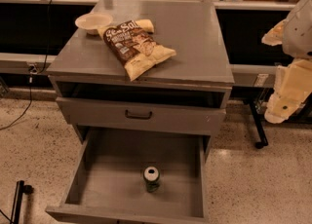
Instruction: Pick green can from middle drawer and place on counter
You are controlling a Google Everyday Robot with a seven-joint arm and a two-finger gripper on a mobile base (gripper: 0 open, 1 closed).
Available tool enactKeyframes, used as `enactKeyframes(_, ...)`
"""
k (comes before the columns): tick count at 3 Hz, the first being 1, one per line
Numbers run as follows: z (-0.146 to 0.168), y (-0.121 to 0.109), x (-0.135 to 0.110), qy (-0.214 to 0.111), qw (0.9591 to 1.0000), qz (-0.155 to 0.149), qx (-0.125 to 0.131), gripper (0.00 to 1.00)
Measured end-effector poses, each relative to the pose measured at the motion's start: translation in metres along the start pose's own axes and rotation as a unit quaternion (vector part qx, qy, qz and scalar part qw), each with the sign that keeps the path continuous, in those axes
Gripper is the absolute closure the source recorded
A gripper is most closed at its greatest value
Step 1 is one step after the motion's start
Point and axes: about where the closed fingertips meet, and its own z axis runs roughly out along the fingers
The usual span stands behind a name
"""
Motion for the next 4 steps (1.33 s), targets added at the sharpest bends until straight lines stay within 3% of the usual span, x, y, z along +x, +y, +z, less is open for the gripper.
enactKeyframes(1, 0.0, 0.0, 0.0, 0.0, 1.0, 0.0, 0.0, 0.0)
enactKeyframes(2, 0.022, 0.001, -0.004, -0.037, 0.9993, -0.003, -0.005, 0.0)
enactKeyframes(3, 0.09, 0.031, -0.003, -0.124, 0.9914, -0.014, -0.039, 0.0)
enactKeyframes(4, 0.124, 0.04, 0.002, -0.219, 0.9756, 0.001, -0.013, 0.0)
